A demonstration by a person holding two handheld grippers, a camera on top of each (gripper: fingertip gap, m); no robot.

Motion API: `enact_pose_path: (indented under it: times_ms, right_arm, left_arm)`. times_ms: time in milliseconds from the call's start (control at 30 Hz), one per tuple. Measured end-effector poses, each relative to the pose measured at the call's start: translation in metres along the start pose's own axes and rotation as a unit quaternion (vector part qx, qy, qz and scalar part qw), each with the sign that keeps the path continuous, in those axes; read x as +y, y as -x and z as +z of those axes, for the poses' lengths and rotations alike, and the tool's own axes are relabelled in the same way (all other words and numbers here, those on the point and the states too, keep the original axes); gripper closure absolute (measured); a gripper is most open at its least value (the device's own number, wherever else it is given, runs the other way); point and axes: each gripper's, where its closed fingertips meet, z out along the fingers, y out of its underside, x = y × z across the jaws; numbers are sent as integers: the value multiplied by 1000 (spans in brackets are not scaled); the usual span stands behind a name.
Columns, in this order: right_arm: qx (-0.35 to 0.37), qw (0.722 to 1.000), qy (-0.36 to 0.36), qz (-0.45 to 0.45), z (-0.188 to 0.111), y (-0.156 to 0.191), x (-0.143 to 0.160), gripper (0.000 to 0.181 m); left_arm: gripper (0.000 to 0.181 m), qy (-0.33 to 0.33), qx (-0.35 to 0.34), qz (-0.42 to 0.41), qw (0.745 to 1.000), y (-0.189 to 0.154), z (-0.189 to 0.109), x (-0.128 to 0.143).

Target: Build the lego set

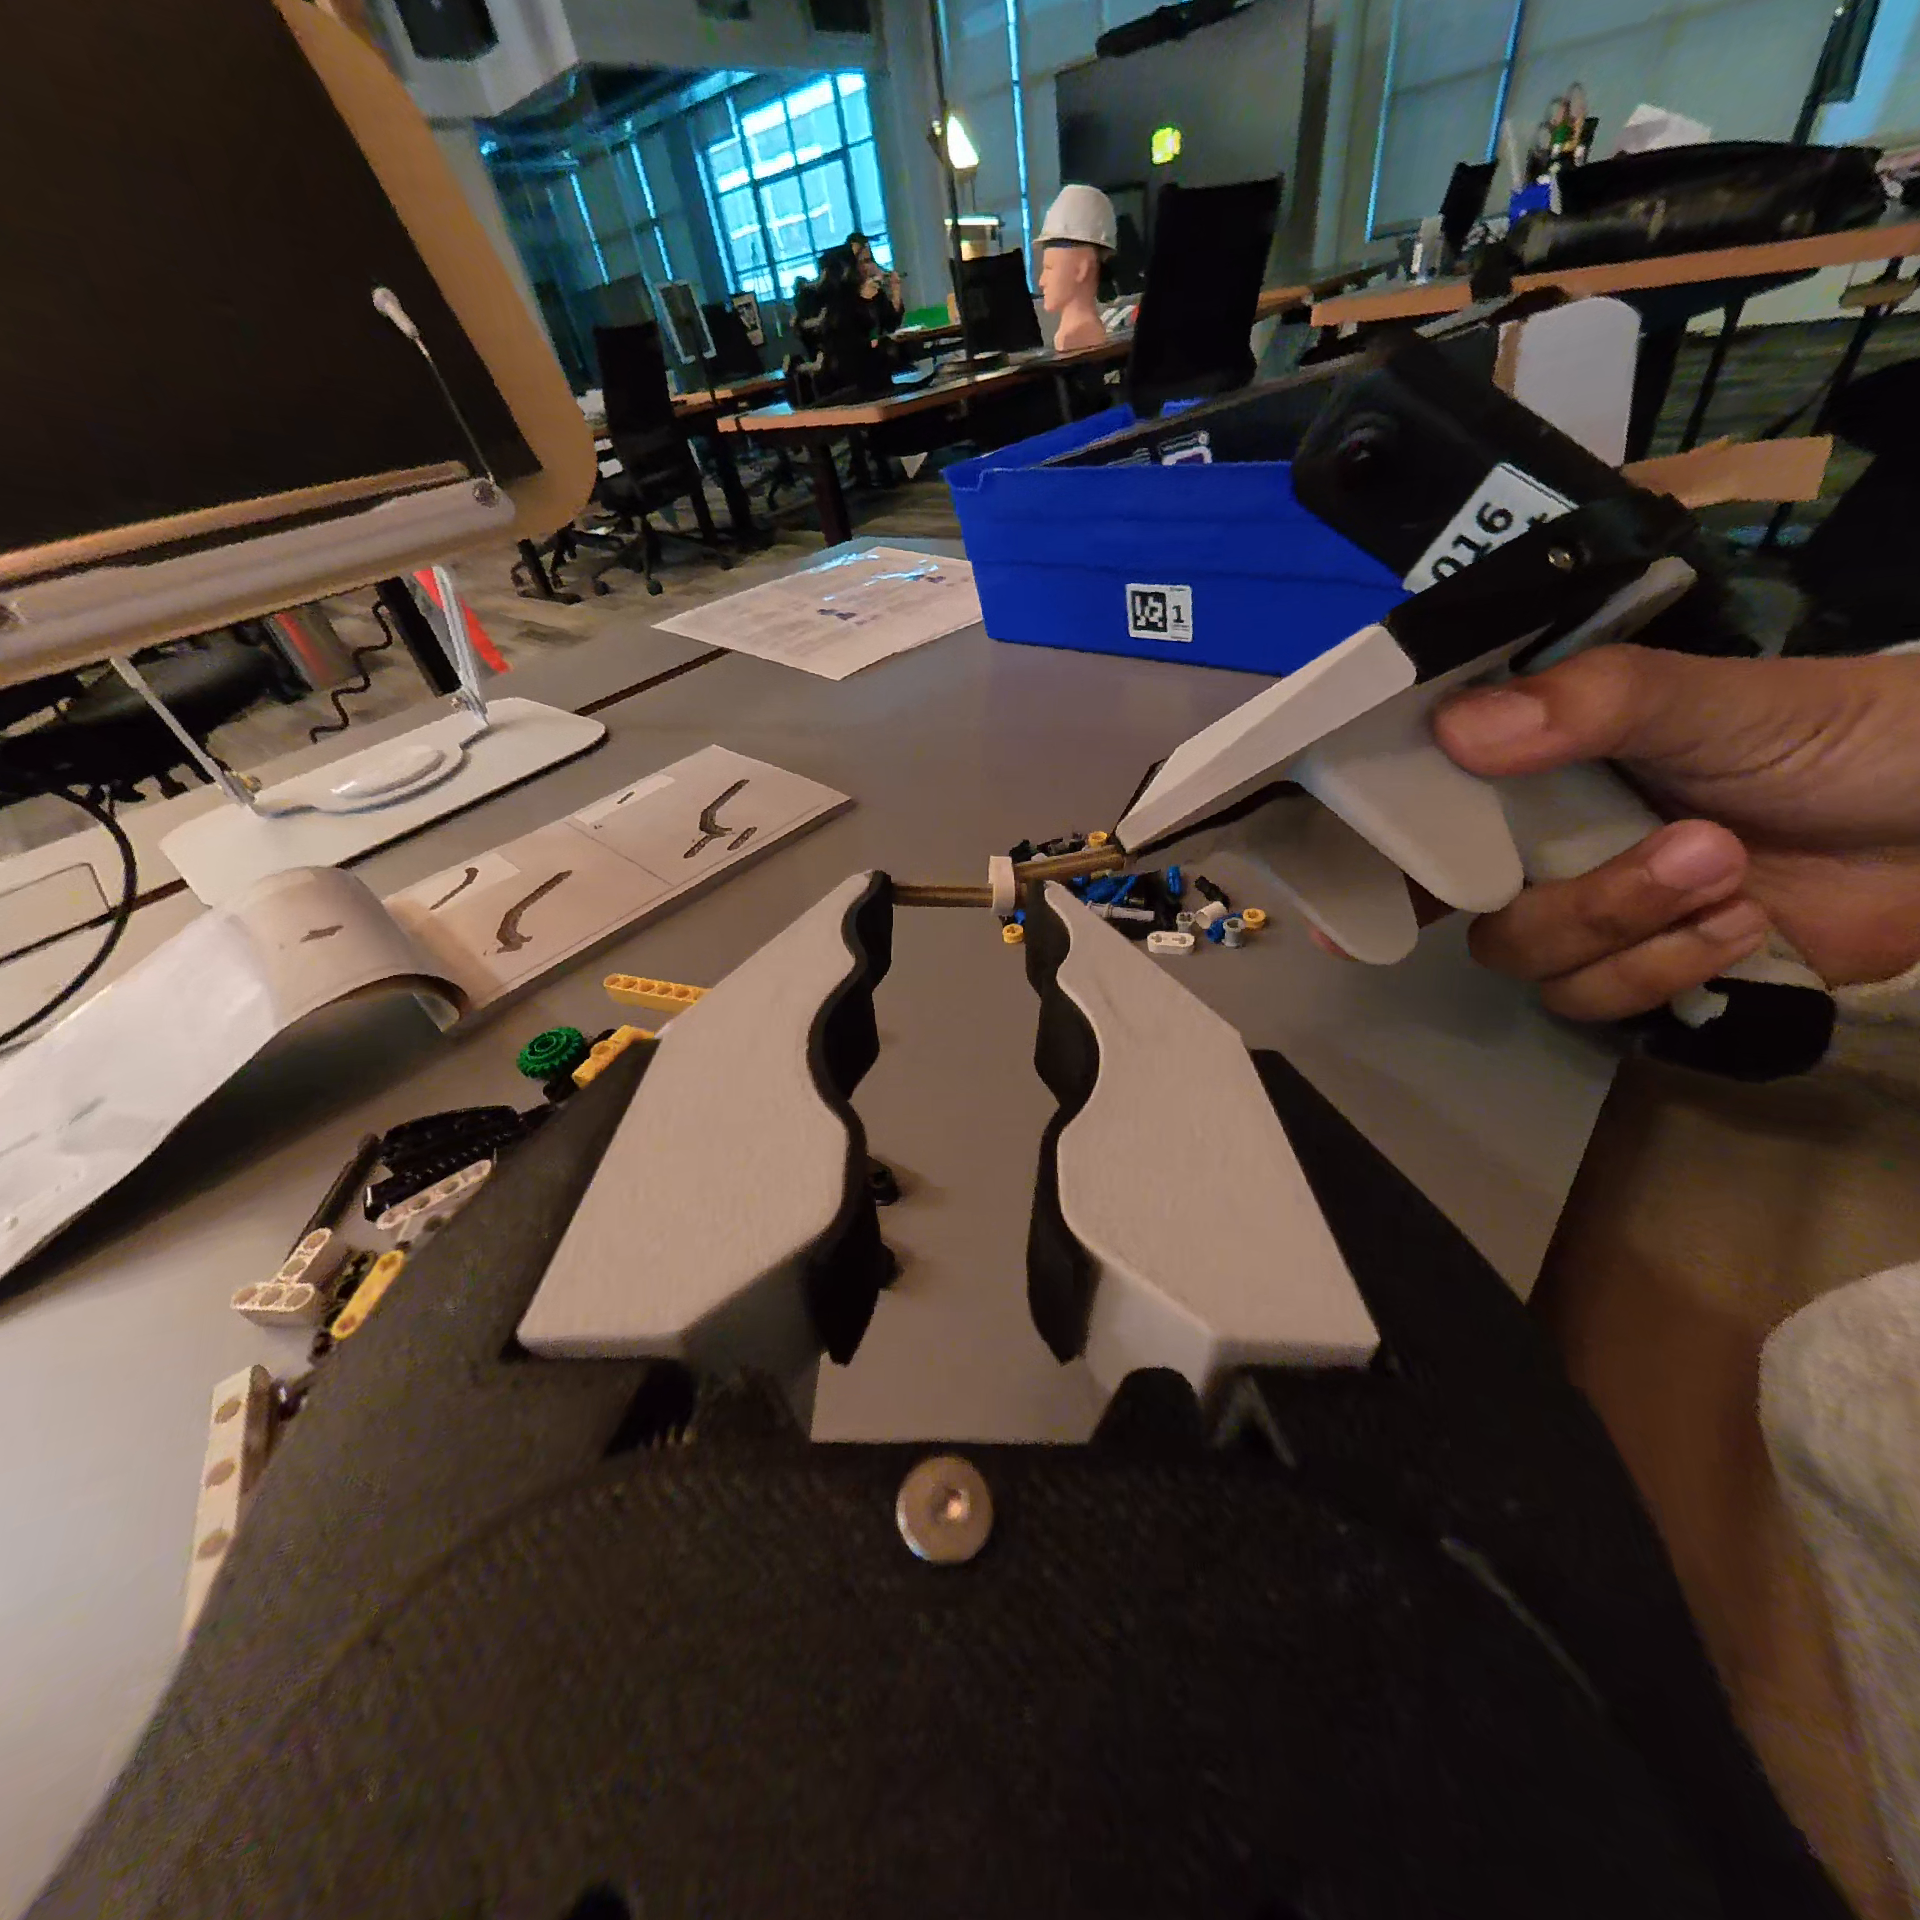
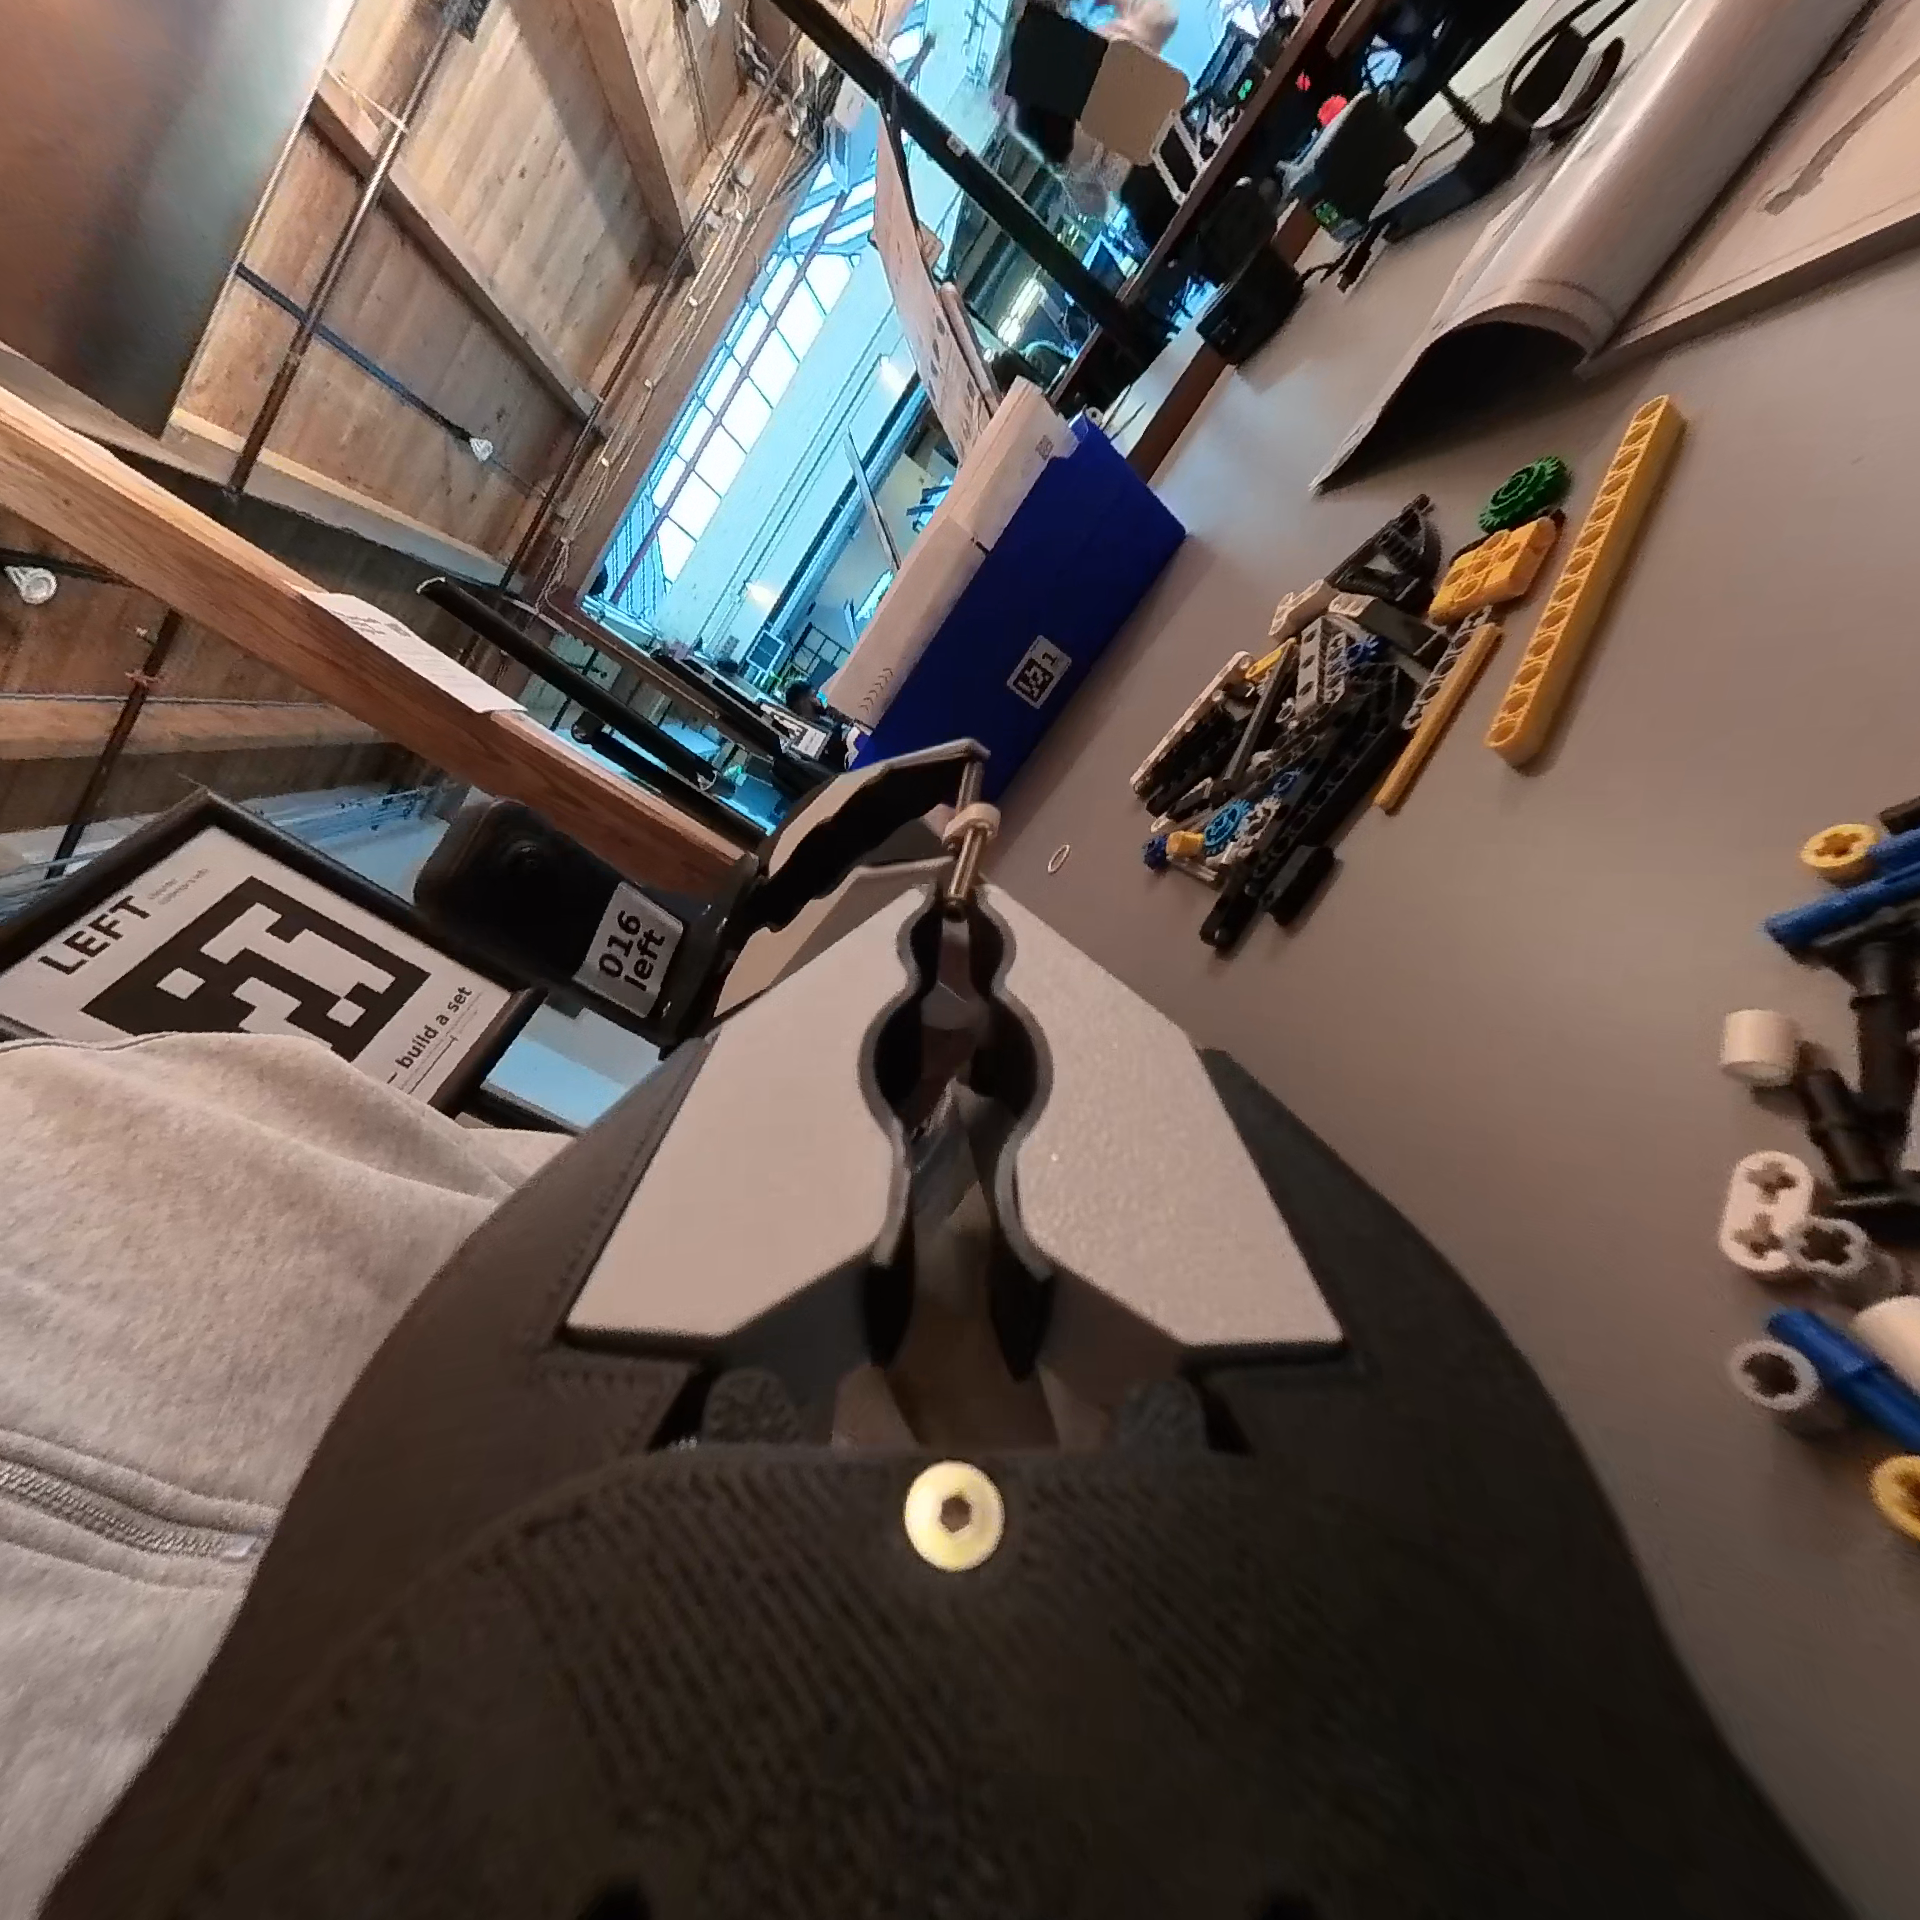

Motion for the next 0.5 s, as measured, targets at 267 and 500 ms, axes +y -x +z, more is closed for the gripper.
enact_pose_path:
  times_ms: [267, 500]
  right_arm:
    - [8, 1000, -18, 5, 1, -1, -3, 179]
    - [23, 999, -33, 5, 5, -5, -1, 179]
  left_arm:
    - [157, 12, -3, -72, 997, 3, 1, 2]
    - [157, 17, -7, -108, 994, 6, 2, 4]
